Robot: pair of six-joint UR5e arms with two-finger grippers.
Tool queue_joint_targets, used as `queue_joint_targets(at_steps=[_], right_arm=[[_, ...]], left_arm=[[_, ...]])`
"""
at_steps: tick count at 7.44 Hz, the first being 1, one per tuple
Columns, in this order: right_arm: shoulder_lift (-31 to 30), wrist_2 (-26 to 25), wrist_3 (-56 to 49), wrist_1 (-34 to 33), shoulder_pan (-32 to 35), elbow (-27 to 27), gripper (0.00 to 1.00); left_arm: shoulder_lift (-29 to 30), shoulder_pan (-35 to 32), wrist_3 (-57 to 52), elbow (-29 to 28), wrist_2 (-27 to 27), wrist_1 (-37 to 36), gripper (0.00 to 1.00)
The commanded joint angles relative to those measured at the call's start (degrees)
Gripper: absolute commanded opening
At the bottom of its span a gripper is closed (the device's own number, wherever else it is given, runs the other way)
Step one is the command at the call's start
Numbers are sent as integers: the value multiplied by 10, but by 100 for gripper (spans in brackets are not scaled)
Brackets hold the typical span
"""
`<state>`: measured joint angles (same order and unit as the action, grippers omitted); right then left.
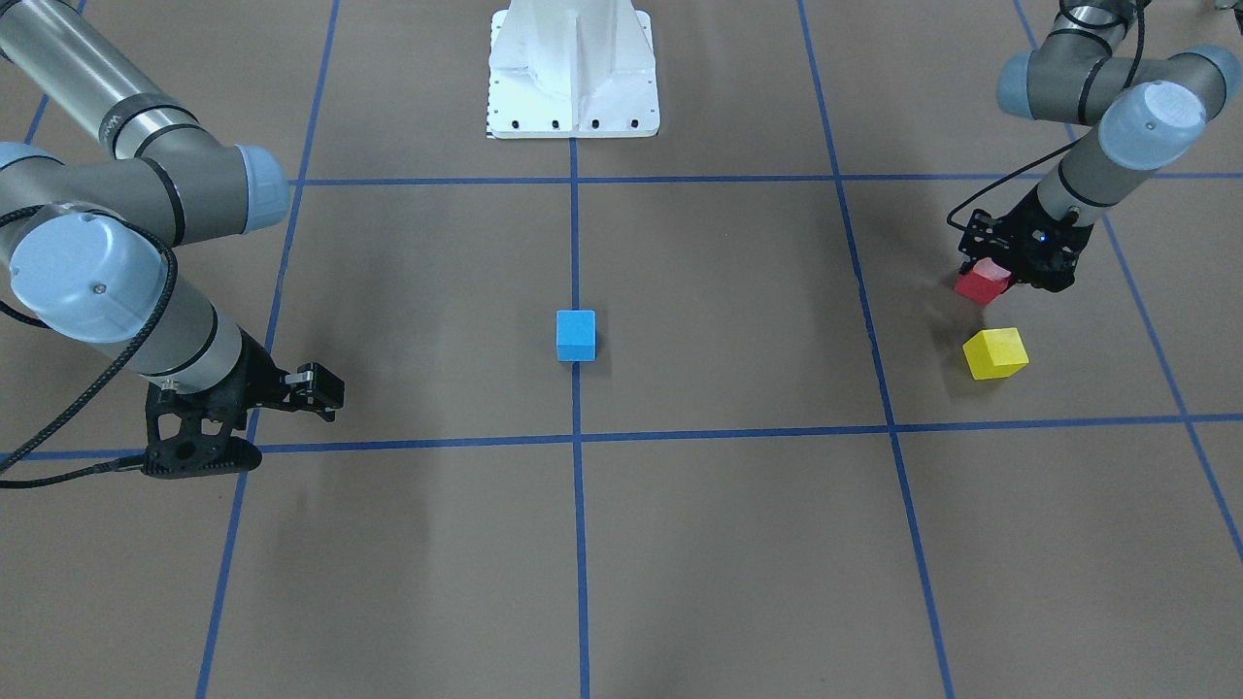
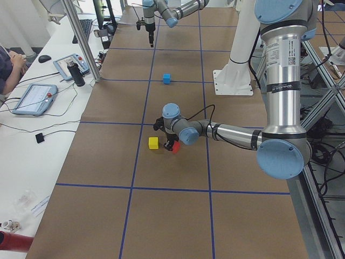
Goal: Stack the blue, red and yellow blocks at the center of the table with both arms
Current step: 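Carry the red cube with the left gripper over the blue cube and lower it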
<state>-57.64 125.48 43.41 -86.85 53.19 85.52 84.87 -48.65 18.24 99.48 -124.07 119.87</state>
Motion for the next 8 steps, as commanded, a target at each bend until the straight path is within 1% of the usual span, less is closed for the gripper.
queue_joint_targets(at_steps=[1,2,3,4,5,6,7,8], right_arm=[[0,0,1,-1,0,0,99],[0,0,0,0,1,0,99],[-1,0,-1,-1,1,0,99],[-2,0,-1,0,1,-1,99],[-3,0,-1,0,1,0,99],[-7,-1,-1,2,1,0,99],[-9,-2,-2,2,1,0,99],[-9,-3,-2,1,2,0,99]], left_arm=[[38,-1,3,59,-37,-116,0],[89,-1,4,112,-36,-246,0],[166,-1,30,132,-34,-362,0],[256,6,74,125,-34,-448,0],[328,35,131,111,-34,-503,0],[406,43,210,62,-35,-506,0],[479,57,255,5,-37,-504,0],[532,74,301,-40,-37,-496,0]])
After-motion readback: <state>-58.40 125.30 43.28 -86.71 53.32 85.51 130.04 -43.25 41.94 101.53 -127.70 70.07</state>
